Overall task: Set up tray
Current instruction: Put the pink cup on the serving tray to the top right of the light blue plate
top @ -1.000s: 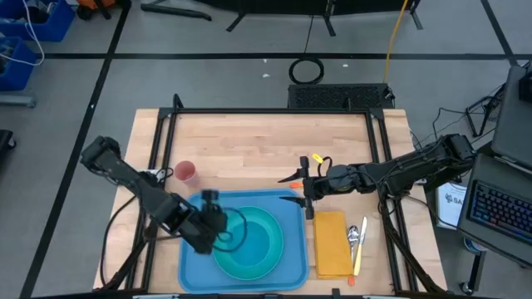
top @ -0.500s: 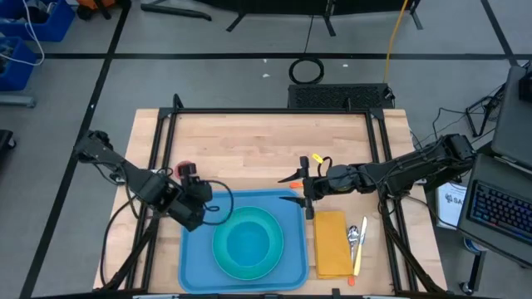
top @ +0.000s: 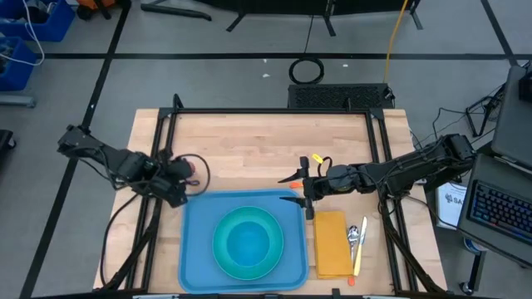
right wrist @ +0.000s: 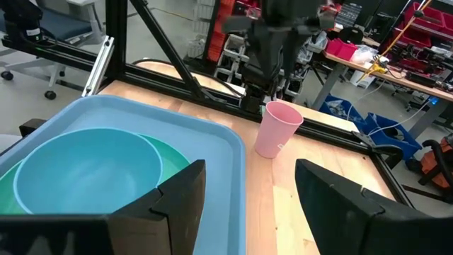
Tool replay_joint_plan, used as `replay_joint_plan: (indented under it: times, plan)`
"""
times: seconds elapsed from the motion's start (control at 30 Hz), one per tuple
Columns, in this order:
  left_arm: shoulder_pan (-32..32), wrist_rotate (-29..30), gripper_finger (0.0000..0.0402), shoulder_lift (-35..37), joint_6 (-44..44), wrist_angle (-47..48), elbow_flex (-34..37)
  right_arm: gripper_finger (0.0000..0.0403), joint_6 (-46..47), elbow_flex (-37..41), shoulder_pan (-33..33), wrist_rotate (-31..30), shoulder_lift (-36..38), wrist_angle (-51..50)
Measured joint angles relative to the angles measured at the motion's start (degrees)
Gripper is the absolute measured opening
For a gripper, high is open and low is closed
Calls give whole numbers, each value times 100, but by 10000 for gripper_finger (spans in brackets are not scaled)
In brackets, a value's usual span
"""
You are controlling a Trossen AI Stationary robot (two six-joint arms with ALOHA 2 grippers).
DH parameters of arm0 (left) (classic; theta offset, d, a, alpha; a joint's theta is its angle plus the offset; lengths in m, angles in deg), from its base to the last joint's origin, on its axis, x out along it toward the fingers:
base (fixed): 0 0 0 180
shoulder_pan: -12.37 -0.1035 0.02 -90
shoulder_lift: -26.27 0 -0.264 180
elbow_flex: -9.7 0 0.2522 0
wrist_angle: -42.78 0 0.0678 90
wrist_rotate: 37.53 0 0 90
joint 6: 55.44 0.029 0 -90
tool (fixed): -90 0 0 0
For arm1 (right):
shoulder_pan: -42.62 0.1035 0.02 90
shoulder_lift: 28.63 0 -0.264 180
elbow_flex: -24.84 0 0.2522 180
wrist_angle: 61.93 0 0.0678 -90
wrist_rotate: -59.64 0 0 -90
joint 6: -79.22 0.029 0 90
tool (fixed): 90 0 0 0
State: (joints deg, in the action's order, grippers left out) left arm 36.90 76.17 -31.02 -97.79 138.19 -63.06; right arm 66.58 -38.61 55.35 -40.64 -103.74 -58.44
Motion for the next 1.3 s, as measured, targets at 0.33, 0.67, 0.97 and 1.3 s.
replay_joint_plan:
  times: [0.33, 0.67, 0.97, 1.3]
  plan:
    - [-490, -677, 177, 814, 196, -397, 856, 210, 0, 0, -2, 0, 0, 1]
    - [-875, -1172, 177, 819, 782, -961, 1431, 210, 0, 0, -2, 0, -2, 0]
    - [-1182, -1159, 177, 820, 1111, -985, 1488, 210, 2, 0, -2, 2, -2, 1]
    - [-1559, -1170, 177, 819, 1359, -1143, 1800, 210, 37, 0, -2, 2, -2, -2]
